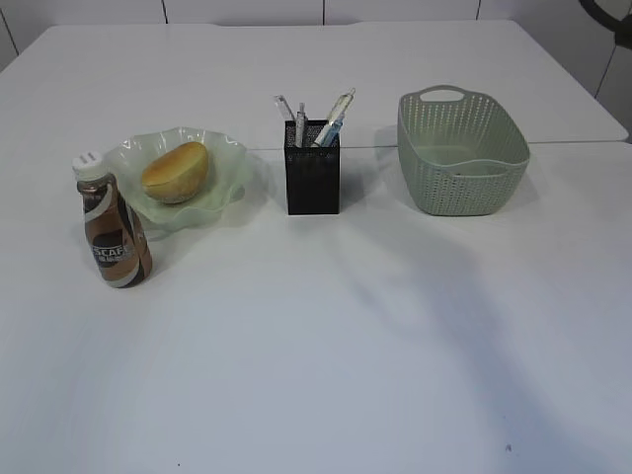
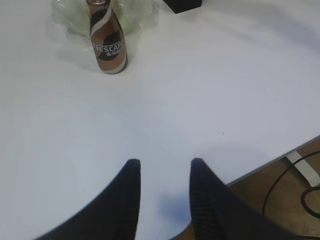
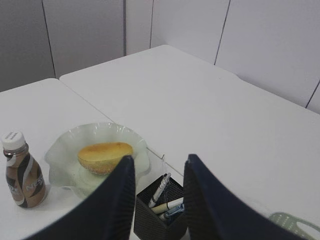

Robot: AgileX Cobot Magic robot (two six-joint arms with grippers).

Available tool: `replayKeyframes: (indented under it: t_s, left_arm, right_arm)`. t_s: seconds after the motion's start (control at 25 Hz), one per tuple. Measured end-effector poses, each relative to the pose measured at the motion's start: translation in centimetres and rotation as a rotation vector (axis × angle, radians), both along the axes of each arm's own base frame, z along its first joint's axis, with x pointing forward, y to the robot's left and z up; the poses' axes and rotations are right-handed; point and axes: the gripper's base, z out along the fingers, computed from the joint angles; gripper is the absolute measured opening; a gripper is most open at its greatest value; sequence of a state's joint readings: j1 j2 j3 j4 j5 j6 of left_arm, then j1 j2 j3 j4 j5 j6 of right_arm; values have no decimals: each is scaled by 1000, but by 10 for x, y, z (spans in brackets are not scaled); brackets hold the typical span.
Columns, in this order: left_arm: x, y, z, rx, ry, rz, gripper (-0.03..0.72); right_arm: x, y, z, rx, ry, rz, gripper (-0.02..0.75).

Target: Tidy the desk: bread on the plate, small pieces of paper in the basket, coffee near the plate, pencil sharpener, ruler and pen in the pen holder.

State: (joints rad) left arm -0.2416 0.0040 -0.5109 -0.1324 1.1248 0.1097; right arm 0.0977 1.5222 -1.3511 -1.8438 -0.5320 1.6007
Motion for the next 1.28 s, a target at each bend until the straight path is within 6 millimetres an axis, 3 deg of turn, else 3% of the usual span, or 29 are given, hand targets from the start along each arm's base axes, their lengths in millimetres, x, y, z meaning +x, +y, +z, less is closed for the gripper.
replayKeyframes:
  t_s: [0.64, 0.96, 1.28]
  left_arm:
    - [1, 0, 0, -11, -4, 10, 231]
    - [3, -2, 0, -11, -5, 225, 231]
    - [3, -3, 0, -10, -6, 293, 231]
  right_arm:
    - [-1, 0, 0, 4, 2, -1, 277]
    - [-1, 0, 1, 4, 1, -4, 277]
    - [0, -2, 1, 5, -3, -25, 277]
